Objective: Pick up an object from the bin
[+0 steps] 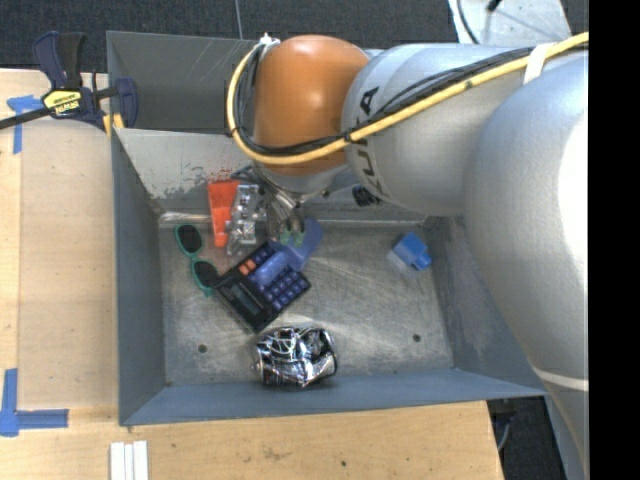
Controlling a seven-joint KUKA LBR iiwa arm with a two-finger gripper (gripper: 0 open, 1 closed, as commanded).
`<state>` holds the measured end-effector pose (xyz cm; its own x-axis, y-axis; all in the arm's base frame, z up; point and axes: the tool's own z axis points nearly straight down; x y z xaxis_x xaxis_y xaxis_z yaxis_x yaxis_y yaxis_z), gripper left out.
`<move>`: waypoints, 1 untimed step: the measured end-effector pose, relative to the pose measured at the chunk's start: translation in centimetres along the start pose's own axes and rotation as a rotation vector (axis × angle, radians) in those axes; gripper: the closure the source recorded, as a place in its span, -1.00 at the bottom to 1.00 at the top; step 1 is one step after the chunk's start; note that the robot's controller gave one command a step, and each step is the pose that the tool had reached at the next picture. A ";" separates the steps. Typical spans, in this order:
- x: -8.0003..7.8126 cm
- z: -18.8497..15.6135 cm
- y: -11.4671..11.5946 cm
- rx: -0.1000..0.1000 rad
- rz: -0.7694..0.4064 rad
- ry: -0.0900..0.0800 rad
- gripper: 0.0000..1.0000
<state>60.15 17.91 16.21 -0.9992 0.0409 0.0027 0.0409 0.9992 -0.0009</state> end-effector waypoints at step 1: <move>0.3 -2.8 -0.7 -0.002 0.006 -0.008 1.00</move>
Offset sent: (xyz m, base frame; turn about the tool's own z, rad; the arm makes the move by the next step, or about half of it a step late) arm 0.0233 0.0092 0.0133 0.0040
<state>59.87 17.24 19.00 -0.9989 0.0464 -0.0053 0.0464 0.9989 0.0014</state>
